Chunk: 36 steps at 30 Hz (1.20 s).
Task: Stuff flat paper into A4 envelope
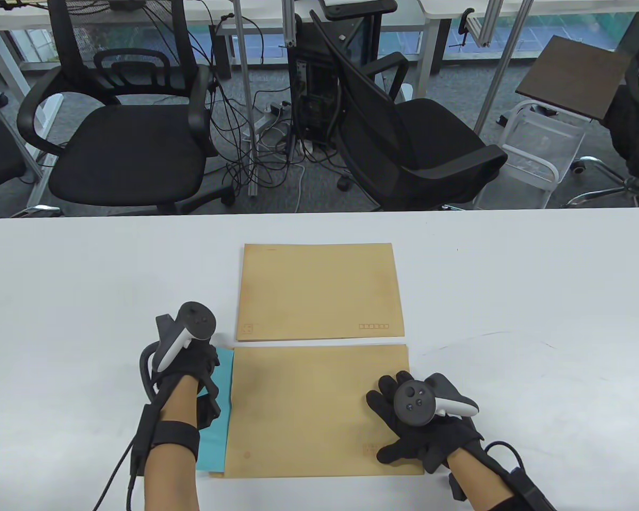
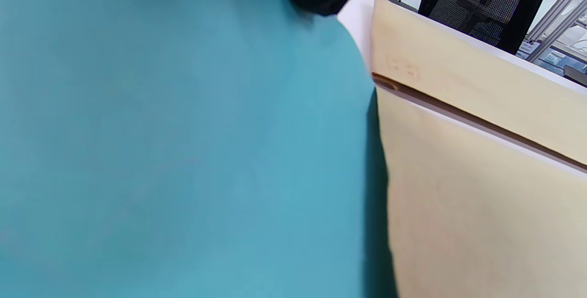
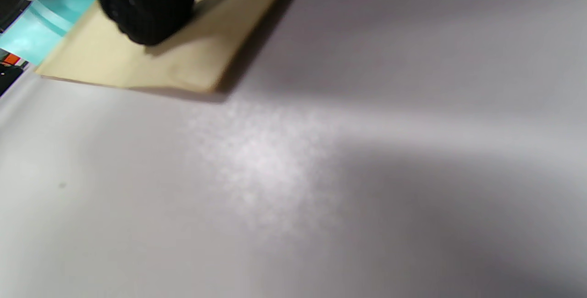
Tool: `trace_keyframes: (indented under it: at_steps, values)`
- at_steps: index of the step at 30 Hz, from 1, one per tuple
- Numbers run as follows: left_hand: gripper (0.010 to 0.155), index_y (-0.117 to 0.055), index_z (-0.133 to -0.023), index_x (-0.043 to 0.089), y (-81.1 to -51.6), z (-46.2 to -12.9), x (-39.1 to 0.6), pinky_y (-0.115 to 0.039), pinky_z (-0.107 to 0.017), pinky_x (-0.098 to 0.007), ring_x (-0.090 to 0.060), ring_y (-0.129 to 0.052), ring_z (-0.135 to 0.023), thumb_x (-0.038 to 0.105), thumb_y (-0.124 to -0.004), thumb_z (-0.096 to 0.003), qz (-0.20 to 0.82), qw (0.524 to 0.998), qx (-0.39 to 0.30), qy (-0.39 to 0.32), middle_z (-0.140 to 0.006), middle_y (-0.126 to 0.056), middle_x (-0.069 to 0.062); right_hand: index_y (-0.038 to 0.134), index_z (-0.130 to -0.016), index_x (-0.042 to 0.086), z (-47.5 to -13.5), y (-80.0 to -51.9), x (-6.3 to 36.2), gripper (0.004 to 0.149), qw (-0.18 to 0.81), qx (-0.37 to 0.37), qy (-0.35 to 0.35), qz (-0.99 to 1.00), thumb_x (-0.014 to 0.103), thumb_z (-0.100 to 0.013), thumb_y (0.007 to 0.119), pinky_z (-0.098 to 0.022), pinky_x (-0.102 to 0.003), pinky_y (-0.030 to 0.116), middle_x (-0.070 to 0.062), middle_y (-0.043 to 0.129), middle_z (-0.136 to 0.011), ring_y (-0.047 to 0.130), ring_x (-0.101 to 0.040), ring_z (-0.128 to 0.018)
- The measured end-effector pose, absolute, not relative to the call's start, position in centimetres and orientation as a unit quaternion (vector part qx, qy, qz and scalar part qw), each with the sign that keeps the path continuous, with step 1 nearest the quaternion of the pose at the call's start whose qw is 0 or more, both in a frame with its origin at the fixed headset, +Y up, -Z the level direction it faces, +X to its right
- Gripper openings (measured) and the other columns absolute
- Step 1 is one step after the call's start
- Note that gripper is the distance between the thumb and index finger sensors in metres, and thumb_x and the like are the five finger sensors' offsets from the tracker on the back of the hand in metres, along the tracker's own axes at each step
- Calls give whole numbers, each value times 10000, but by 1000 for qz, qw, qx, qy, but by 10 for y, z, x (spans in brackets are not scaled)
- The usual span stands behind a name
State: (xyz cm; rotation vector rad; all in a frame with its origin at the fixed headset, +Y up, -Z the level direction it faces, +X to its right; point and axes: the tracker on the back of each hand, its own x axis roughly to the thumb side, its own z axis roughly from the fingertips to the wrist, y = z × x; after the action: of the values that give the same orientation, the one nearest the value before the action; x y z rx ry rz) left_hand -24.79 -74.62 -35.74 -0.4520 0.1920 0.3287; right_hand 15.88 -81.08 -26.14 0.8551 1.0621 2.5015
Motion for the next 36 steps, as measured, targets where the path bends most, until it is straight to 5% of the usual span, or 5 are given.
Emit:
trace_keyframes:
  at_steps: [36]
  values:
    - [643,-375,-1107,137,-767,-355,-206,-765,-543,-487,-218,-924,-519,244,-634,-529,67,971,-227,40,-1072,-480,-266,-85,-1086,179,-261,-811,159,1001,147,298,372,867,502,-561,704,-464,-742,-193,-126,-266,-1026,-342,-440,-846]
